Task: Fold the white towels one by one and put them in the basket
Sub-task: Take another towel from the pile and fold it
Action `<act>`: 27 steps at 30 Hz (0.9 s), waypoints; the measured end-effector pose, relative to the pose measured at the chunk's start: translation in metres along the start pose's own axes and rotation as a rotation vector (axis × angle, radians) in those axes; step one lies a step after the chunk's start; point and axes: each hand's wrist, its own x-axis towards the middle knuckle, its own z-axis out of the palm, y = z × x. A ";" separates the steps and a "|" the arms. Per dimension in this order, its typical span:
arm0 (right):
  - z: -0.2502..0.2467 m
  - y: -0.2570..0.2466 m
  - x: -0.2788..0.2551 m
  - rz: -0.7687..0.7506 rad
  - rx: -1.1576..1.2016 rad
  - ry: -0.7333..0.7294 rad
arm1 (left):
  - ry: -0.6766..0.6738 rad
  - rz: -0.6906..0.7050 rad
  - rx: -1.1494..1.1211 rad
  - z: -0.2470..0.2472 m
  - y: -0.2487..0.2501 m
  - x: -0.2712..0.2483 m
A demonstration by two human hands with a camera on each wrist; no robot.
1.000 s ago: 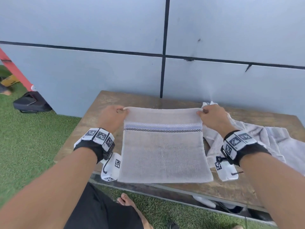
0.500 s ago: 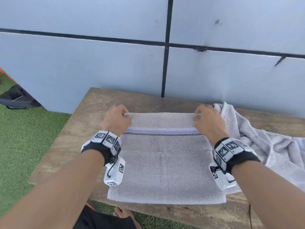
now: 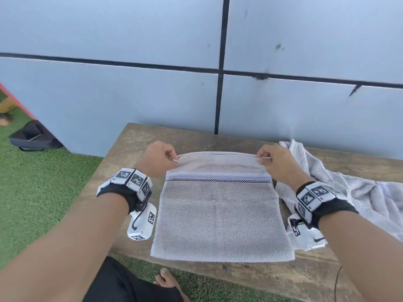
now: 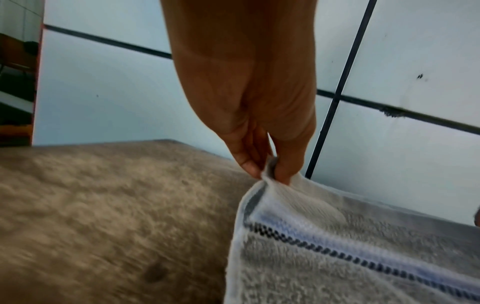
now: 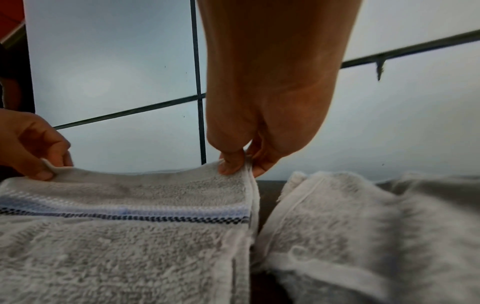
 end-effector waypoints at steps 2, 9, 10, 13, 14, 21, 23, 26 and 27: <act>-0.010 -0.002 -0.009 -0.031 -0.016 -0.010 | -0.044 -0.016 0.012 -0.011 0.003 -0.009; -0.044 -0.006 -0.050 -0.029 -0.054 0.042 | -0.114 0.003 0.011 -0.045 0.024 -0.053; -0.048 -0.006 -0.055 -0.041 -0.057 0.065 | -0.107 0.012 0.029 -0.048 0.028 -0.059; -0.058 -0.008 -0.067 -0.059 -0.048 0.131 | -0.088 0.047 0.068 -0.059 0.035 -0.077; -0.063 -0.010 -0.072 -0.066 -0.042 0.137 | -0.087 0.042 0.078 -0.063 0.037 -0.083; -0.097 -0.031 -0.102 -0.143 -0.032 0.186 | 0.101 0.074 -0.041 -0.082 0.067 -0.120; -0.108 -0.037 -0.110 -0.169 -0.026 0.200 | 0.126 0.090 -0.057 -0.088 0.074 -0.129; -0.123 -0.044 -0.121 -0.208 -0.037 0.225 | 0.154 0.099 -0.069 -0.097 0.081 -0.139; -0.127 -0.047 -0.124 -0.221 -0.049 0.228 | 0.160 0.104 -0.067 -0.100 0.084 -0.143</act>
